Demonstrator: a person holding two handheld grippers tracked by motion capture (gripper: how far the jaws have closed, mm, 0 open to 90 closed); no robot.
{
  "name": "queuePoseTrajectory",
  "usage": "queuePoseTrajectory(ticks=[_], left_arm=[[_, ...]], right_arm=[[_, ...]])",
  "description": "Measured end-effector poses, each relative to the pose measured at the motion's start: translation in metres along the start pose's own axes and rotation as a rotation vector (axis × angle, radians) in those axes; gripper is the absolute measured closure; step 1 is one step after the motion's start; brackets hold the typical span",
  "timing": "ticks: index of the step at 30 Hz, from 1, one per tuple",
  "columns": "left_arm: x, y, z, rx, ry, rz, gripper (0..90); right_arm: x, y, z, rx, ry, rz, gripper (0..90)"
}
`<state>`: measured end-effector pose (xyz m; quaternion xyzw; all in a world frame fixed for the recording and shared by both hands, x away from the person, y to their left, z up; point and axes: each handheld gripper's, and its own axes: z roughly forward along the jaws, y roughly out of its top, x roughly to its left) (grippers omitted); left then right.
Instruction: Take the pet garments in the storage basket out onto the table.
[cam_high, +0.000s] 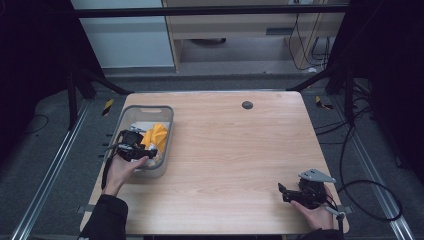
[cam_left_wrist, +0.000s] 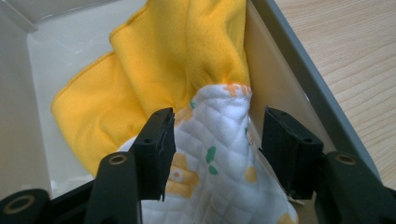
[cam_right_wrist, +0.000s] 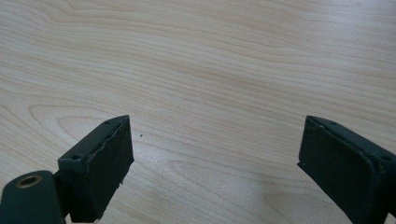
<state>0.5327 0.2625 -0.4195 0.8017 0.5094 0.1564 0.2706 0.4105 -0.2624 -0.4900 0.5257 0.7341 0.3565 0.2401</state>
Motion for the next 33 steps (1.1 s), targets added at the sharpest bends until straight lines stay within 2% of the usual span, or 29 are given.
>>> queuePoseTrajectory(ticks=[5,9,18,23,29,33], left_arm=[[-0.001,-0.002,0.005,0.017,0.006,0.001,49.2],[-0.002,-0.002,0.007,0.019,0.002,0.009,56.2],[-0.002,-0.002,0.008,0.040,-0.001,-0.012,72.0],[-0.002,-0.001,0.008,0.047,0.007,-0.009,77.4],[-0.003,0.000,0.004,0.028,0.014,-0.005,79.8],[-0.002,0.001,-0.003,-0.001,0.013,-0.010,80.6]], right_arm=[[0.000,0.000,0.000,0.000,-0.002,-0.003,9.8],[-0.001,0.000,0.000,0.000,-0.004,-0.003,9.8],[0.000,0.000,0.000,0.004,-0.006,-0.005,9.8],[0.000,0.000,0.000,0.004,-0.006,-0.006,9.8],[0.000,0.000,0.000,0.004,-0.006,-0.005,9.8],[0.000,0.000,0.000,0.003,-0.007,-0.005,9.8]])
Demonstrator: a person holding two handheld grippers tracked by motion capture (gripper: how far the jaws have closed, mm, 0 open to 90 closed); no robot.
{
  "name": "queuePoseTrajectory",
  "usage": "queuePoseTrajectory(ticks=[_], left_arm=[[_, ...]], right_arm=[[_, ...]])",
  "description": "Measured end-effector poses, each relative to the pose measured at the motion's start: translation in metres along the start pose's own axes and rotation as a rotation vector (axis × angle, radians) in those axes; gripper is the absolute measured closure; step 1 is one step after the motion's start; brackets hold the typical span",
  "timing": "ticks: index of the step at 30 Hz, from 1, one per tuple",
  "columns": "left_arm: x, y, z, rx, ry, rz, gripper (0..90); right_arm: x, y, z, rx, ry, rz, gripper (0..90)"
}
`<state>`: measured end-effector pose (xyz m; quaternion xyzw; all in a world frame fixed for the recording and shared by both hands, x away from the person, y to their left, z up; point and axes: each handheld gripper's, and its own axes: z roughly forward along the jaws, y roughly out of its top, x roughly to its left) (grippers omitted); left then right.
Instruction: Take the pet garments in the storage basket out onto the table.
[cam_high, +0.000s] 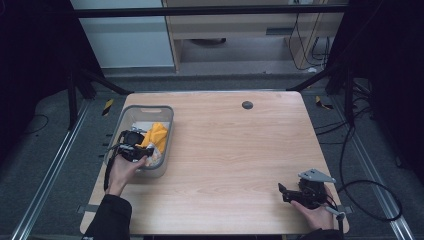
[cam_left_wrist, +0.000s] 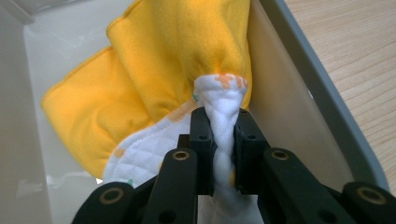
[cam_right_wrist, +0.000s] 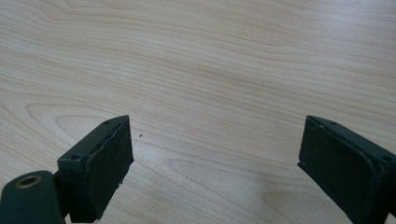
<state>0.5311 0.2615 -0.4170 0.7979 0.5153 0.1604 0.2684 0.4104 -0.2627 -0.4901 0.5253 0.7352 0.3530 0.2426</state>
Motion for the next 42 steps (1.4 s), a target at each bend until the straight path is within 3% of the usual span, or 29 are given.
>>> queuePoseTrajectory(ticks=[7,42], left_arm=[[-0.001,0.003,-0.016,-0.044,0.009,0.002,81.4],[-0.003,0.013,-0.074,-0.169,0.029,0.042,81.8]], right_arm=[[0.001,0.000,0.000,0.001,0.003,0.005,9.7],[0.000,0.000,-0.001,-0.008,0.000,-0.003,9.7]])
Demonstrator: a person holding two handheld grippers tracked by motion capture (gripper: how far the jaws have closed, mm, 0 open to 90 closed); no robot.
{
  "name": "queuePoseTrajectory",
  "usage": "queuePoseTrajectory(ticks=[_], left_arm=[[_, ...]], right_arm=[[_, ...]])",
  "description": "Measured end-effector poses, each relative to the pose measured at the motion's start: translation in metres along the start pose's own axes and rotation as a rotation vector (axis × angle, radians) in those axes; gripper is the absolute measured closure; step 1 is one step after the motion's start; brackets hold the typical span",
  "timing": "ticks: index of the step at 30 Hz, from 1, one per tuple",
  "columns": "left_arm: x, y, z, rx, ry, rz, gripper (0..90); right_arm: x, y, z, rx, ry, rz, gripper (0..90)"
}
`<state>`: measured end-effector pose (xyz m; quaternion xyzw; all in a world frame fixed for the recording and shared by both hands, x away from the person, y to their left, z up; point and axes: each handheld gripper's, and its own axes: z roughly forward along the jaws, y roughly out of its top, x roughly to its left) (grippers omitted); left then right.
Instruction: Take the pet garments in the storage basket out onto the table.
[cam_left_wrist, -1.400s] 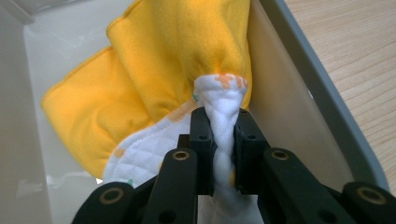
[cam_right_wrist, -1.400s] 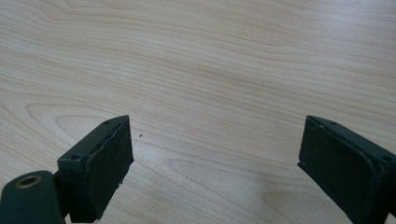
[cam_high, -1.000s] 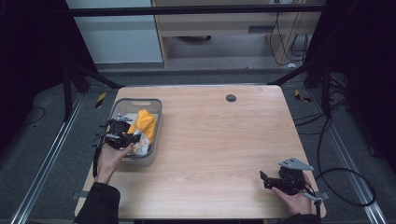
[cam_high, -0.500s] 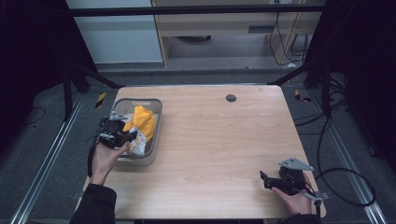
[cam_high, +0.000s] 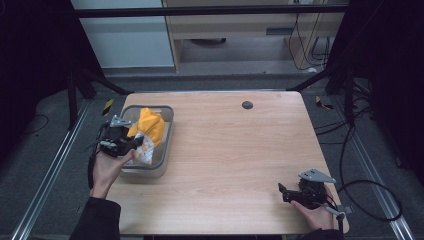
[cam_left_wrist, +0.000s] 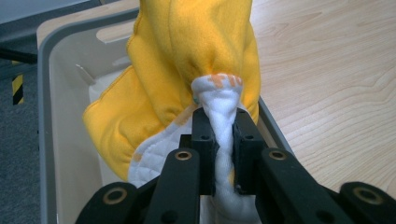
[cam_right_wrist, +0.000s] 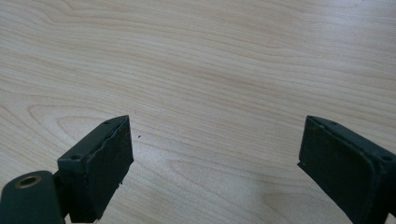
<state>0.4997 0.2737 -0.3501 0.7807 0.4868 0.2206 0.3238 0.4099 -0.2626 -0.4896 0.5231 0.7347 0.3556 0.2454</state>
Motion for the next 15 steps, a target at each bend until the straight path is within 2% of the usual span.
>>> queuePoseTrajectory(ticks=[15], left_arm=[[-0.009,0.009,-0.017,-0.025,-0.015,0.037,81.9]], right_arm=[[0.000,0.000,-0.001,-0.010,-0.002,0.004,9.6]])
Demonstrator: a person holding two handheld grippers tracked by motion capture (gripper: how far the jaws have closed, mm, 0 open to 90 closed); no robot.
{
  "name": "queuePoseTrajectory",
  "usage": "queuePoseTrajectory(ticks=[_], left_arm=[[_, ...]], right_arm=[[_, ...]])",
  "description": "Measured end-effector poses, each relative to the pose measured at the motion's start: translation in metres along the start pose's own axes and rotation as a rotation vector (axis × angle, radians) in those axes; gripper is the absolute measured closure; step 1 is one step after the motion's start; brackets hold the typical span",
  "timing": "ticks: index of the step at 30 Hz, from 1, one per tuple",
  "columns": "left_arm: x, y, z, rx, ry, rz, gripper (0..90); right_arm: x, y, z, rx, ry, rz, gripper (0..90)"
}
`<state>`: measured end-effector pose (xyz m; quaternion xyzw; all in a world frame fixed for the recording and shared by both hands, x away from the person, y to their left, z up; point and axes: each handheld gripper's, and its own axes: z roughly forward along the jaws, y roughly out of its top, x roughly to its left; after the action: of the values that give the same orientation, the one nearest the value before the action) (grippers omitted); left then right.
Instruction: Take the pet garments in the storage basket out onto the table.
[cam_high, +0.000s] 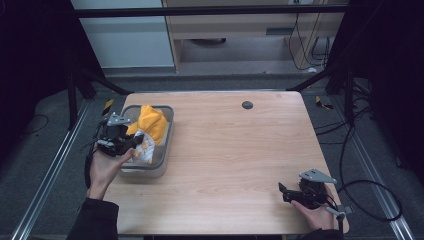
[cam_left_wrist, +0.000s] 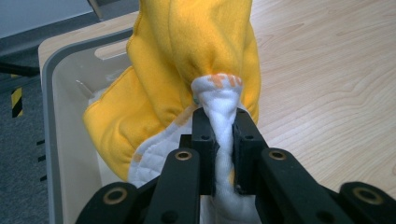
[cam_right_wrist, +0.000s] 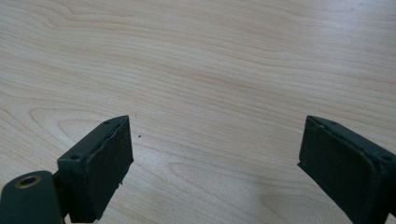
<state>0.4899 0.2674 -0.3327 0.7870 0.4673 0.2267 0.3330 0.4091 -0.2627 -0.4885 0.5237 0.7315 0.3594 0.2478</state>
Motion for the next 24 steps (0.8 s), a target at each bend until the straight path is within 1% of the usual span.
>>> queuePoseTrajectory(ticks=[1,4,8,11,15,21,24], left_arm=[[-0.001,0.000,-0.001,-0.001,-0.007,0.000,81.9],[-0.003,0.002,-0.005,-0.002,-0.005,0.011,81.9],[-0.007,0.003,-0.009,-0.006,-0.022,0.019,82.0],[-0.012,0.005,-0.011,-0.004,-0.029,0.035,82.0],[-0.019,0.006,-0.012,-0.003,-0.038,0.057,82.0],[-0.032,0.010,-0.013,-0.004,-0.065,0.088,82.0],[-0.040,0.011,-0.012,0.002,-0.072,0.107,82.0]], right_arm=[[0.000,0.000,0.000,0.000,0.000,0.000,9.6],[0.000,0.000,0.000,0.000,0.000,-0.001,9.6],[0.000,0.000,0.000,0.000,0.000,-0.001,9.7],[0.000,0.000,0.000,-0.003,0.000,-0.001,9.6],[0.000,0.000,-0.001,-0.005,-0.001,-0.001,9.7],[0.000,0.000,-0.001,-0.006,-0.002,-0.003,9.7],[0.000,0.000,-0.001,-0.007,-0.003,-0.003,9.6]])
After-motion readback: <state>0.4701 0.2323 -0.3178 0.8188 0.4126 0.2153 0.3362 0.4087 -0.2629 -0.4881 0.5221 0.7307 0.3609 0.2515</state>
